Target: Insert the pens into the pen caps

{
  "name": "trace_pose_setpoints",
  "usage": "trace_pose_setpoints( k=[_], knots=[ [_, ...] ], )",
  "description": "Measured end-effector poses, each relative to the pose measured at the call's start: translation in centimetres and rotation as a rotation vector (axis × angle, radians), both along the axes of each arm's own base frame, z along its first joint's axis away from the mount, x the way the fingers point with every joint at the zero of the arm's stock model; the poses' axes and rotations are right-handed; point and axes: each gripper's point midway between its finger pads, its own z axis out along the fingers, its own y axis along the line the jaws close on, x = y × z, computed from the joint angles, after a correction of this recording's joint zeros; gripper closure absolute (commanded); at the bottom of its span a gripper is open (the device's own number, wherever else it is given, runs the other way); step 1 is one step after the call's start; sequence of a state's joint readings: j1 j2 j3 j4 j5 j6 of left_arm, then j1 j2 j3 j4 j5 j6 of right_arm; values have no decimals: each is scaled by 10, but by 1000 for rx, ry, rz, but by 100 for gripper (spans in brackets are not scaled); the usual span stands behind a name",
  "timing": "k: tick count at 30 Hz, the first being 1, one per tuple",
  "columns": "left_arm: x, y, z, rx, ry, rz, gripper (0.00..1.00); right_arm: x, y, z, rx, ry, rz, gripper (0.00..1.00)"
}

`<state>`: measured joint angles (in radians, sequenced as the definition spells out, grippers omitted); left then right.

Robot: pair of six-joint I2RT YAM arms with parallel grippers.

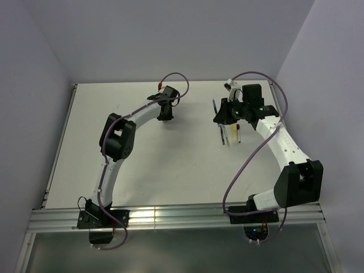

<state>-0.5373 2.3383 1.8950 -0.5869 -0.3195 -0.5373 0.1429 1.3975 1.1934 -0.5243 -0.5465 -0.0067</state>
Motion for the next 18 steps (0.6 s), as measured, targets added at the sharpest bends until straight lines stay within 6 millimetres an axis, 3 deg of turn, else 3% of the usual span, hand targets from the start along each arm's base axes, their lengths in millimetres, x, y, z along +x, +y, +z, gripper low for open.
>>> trace_pose_setpoints(
  k=[4,9,13,15,18],
  knots=[
    [0,2,0,-23,9,-20,100,-2,7,2,30,18,32,100],
    [-8,8,4,-73,30,-61,100,5,22,19,89,17,71,100],
    [-34,18,10,-108,75,-98,100,4,34,33,134,3,111,100],
    [-49,23,19,-123,88,-118,100,3,39,40,154,-3,126,100],
    [-56,16,60,-198,22,-167,100,1,44,44,180,-6,152,100]
  ],
)
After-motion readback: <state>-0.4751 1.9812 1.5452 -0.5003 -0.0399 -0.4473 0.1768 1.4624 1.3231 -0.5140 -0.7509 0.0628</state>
